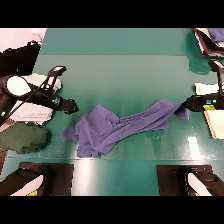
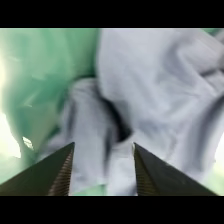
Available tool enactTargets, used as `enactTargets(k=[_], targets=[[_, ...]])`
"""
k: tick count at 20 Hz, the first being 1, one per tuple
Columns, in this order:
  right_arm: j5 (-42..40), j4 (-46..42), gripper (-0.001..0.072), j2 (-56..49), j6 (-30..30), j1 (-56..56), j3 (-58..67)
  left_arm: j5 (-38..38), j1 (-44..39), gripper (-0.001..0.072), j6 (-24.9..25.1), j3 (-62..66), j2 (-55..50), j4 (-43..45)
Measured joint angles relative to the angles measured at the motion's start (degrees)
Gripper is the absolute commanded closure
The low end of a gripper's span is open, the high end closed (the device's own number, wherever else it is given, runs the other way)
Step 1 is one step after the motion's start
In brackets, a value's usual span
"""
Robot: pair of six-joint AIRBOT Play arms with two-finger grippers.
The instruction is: Fold the shirts.
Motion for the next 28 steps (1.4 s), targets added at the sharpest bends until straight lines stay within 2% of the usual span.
enactTargets(k=[6, 7, 9, 13, 17, 23, 28], targets=[[-0.13, 0.02, 0.0699, 0.00, 0.04, 0.00, -0.04, -5.66, 1.07, 0.0252, 3.65, 0.04, -9.88, -8.63], [-0.13, 0.04, 0.0699, 0.00, 0.07, 0.00, -0.04, -7.08, 1.16, 0.0295, 3.87, 0.04, -10.95, -9.11], [-0.39, 0.04, 0.0699, 0.00, 0.04, 0.00, -0.04, -9.27, 1.18, 0.0675, 4.15, 0.04, -12.35, -9.70], [-1.55, 0.04, 0.0699, 0.00, 0.04, 0.00, 0.26, -10.99, 1.25, 0.0681, 4.39, 0.31, -12.98, -10.21], [-3.76, 0.02, 0.0699, 0.00, 0.02, 0.00, 6.29, -10.14, 1.25, 0.0680, 3.63, 6.25, -7.58, -9.86], [-7.52, -0.22, 0.0699, 0.00, -0.72, -0.33, 26.62, -9.01, 1.25, 0.0680, 0.37, 33.68, 4.55, -1.22], [-6.34, -0.39, 0.0699, 0.04, -1.07, -4.11, 44.35, -7.78, 1.27, 0.0680, -2.36, 58.45, 8.44, 3.19]])
